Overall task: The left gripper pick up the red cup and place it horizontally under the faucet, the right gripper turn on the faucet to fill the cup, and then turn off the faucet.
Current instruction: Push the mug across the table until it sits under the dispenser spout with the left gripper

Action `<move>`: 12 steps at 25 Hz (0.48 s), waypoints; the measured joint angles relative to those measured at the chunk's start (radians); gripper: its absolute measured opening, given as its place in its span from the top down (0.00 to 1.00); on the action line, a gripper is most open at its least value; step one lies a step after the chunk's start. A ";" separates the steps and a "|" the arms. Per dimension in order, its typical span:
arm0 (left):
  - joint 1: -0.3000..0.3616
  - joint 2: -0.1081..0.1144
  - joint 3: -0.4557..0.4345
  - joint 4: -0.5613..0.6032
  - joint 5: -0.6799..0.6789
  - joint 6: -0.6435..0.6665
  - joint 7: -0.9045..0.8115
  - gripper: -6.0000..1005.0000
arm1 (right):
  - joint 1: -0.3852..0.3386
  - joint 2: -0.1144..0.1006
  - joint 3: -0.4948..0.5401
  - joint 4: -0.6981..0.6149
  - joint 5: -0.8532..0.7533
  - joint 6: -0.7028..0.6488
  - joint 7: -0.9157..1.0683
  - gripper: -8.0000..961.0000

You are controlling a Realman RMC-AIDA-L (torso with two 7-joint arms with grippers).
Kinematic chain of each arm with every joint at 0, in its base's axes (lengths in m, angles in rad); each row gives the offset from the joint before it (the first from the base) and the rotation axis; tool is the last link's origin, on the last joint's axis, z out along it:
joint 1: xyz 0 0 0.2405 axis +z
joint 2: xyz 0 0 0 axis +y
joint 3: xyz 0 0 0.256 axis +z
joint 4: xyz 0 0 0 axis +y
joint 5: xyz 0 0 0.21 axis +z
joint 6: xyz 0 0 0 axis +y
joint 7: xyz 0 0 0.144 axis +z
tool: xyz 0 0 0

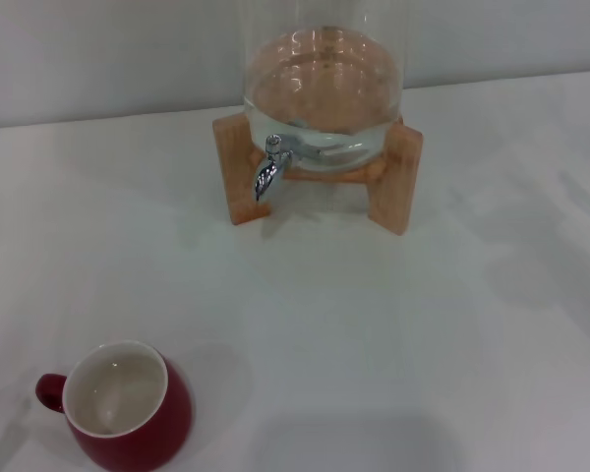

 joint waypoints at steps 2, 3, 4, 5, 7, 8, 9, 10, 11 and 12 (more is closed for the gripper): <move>0.000 0.001 0.000 -0.013 0.006 0.003 0.022 0.11 | 0.001 0.000 0.004 -0.002 0.000 0.000 0.000 0.20; 0.000 0.001 0.000 -0.017 0.010 0.006 0.032 0.11 | 0.001 0.000 0.007 -0.003 0.000 0.001 0.000 0.20; -0.001 0.000 0.000 -0.022 0.014 0.012 0.044 0.11 | 0.002 0.000 0.012 -0.003 0.000 0.002 0.000 0.20; -0.002 0.000 0.000 -0.028 0.017 0.018 0.054 0.11 | 0.002 0.000 0.012 -0.003 0.000 0.002 0.000 0.20; -0.005 0.000 0.000 -0.042 0.024 0.029 0.073 0.11 | 0.002 0.000 0.012 -0.003 0.000 0.003 0.000 0.20; -0.007 0.000 0.000 -0.047 0.028 0.033 0.084 0.11 | 0.002 0.000 0.012 -0.003 0.000 0.003 0.000 0.20; -0.008 0.000 -0.001 -0.048 0.031 0.036 0.092 0.11 | 0.002 0.000 0.012 -0.002 0.000 0.003 0.001 0.20; -0.008 0.000 -0.001 -0.049 0.036 0.039 0.104 0.11 | 0.002 0.000 0.012 -0.002 0.000 0.003 0.001 0.20; -0.008 -0.001 -0.001 -0.050 0.038 0.040 0.113 0.11 | 0.002 0.000 0.012 -0.001 0.000 0.003 0.001 0.20; -0.009 0.000 -0.001 -0.050 0.041 0.041 0.121 0.11 | 0.001 0.000 0.012 -0.001 0.000 0.003 0.001 0.20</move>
